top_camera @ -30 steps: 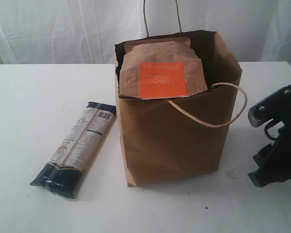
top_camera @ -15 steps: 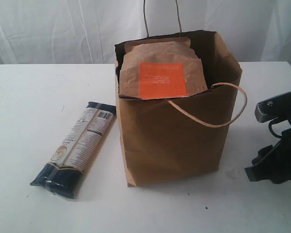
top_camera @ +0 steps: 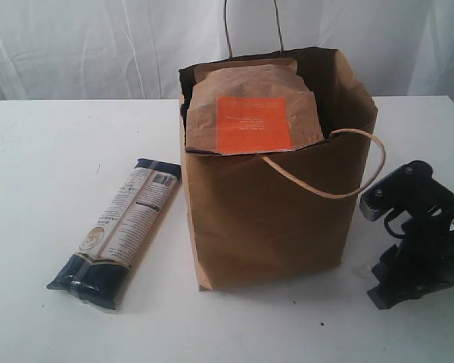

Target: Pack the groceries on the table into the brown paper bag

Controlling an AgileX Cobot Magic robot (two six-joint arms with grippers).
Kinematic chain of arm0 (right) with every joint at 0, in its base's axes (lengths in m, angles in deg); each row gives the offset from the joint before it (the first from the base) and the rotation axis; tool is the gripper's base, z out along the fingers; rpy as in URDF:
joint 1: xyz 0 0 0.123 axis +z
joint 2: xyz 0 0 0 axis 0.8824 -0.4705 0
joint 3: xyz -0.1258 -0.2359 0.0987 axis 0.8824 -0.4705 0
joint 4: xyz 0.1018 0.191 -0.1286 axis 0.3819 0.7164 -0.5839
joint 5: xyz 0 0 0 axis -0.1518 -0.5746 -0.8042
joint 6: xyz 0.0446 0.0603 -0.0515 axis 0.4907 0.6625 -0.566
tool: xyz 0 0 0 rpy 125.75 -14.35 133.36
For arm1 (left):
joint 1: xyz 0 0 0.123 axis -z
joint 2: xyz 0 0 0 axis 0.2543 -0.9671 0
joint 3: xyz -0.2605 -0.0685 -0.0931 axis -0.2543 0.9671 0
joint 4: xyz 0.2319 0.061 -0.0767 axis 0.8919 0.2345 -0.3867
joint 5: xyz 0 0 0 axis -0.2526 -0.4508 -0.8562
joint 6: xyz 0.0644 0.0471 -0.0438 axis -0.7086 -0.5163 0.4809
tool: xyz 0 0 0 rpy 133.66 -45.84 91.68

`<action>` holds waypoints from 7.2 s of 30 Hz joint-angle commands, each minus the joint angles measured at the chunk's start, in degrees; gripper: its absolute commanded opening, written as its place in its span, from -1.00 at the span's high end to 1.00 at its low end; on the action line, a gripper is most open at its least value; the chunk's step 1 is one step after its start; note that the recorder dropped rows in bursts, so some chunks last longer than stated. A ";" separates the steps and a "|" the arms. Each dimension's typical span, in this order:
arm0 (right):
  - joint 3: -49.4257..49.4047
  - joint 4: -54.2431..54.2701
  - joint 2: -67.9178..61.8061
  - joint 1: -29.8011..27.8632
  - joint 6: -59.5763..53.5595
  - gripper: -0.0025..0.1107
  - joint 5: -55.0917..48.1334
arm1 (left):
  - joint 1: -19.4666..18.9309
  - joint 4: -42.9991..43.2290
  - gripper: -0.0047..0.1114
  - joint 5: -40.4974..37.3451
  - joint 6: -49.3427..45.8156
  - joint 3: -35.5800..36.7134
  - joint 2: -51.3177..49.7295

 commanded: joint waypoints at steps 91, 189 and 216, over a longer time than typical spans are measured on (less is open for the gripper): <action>35.99 -7.02 15.20 10.09 28.78 0.96 -21.61 | -0.08 -0.25 0.92 -0.18 -0.02 0.16 0.23; -19.01 -2.06 50.06 11.45 27.77 0.96 10.77 | -0.08 -0.25 0.92 -0.18 -0.02 0.16 0.23; -31.48 -2.06 75.97 1.11 28.18 0.96 1.46 | -0.08 -0.25 0.92 -0.18 -0.02 0.16 0.23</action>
